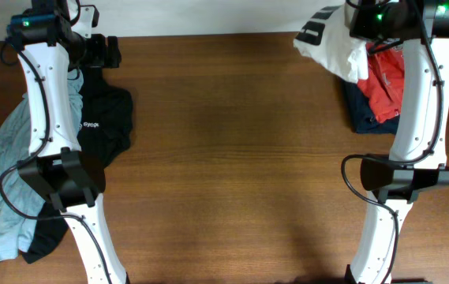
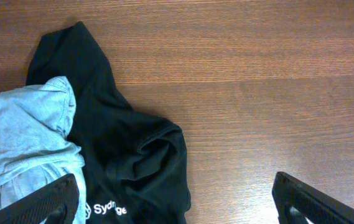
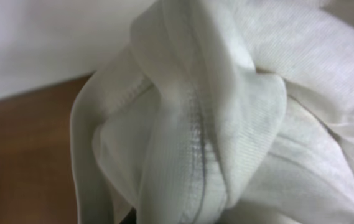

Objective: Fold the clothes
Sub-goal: 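Lift the white shirt and carry it right onto the red clothes stack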

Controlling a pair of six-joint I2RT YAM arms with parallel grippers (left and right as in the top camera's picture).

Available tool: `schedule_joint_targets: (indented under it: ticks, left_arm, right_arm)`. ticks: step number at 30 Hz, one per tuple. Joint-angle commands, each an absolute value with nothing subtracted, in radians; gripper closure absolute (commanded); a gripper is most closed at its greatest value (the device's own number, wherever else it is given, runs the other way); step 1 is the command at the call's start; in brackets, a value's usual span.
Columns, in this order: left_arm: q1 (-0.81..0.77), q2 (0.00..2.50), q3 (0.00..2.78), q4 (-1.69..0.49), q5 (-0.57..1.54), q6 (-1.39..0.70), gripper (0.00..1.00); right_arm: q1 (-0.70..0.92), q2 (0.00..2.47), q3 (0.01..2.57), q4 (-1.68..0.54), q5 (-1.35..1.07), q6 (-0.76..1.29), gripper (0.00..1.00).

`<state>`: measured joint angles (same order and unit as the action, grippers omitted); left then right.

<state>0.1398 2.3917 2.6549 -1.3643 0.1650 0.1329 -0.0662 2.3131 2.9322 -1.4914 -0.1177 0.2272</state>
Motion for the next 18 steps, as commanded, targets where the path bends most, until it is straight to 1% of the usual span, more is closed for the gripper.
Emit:
schedule_joint_targets:
  ticks: [1, 5, 10, 14, 18]
  left_arm:
    - [0.138, 2.357, 2.65, -1.362, 0.168, 0.124, 0.01]
    - [0.138, 2.357, 2.65, -1.362, 0.168, 0.124, 0.01]
    - [0.138, 2.357, 2.65, -1.361, 0.168, 0.124, 0.01]
    - [0.138, 2.357, 2.65, -1.361, 0.168, 0.124, 0.01]
    - [0.138, 2.357, 2.65, -1.355, 0.168, 0.124, 0.01]
  right_arm:
    - [-0.091, 2.299, 2.957, -1.43, -0.12, 0.282, 0.96]
    - [-0.12, 2.299, 2.957, -1.342, -0.107, 0.363, 0.96]
    - [-0.154, 2.299, 2.957, -1.266, 0.004, 0.483, 0.96]
    - [-0.179, 2.299, 2.957, -1.248, 0.101, 0.579, 0.96]
    - [-0.209, 2.299, 2.954, -1.248, 0.146, 0.628, 0.96]
